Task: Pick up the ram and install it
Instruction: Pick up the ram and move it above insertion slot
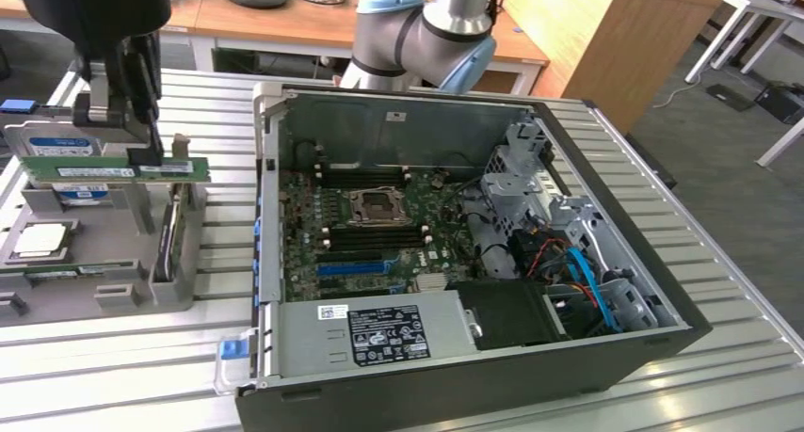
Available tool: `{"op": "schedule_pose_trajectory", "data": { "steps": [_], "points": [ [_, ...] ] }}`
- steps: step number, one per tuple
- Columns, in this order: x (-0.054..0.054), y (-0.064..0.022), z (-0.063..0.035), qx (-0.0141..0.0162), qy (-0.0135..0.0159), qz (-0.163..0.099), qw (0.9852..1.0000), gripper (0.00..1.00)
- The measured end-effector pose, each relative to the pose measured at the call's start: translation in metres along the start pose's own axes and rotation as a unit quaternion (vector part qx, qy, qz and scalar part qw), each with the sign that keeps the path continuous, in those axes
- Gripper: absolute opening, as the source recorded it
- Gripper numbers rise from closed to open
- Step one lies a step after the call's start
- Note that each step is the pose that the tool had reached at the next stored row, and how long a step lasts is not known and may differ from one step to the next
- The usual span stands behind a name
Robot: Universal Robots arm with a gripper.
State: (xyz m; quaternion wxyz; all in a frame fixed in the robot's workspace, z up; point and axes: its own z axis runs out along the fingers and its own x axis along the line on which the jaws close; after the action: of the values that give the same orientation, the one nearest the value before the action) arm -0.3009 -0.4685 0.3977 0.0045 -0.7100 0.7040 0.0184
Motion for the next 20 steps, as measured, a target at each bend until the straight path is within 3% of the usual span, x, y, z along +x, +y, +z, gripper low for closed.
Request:
{"op": "schedule_pose_trajectory", "data": {
  "steps": [9,20],
  "points": [
    [0.000,-0.0237,-0.0004,-0.0003,0.0000,0.000,1.0000,0.12],
    [0.001,-0.0586,-0.0012,-0.0005,0.0000,0.000,1.0000,0.12]
  ]
}}
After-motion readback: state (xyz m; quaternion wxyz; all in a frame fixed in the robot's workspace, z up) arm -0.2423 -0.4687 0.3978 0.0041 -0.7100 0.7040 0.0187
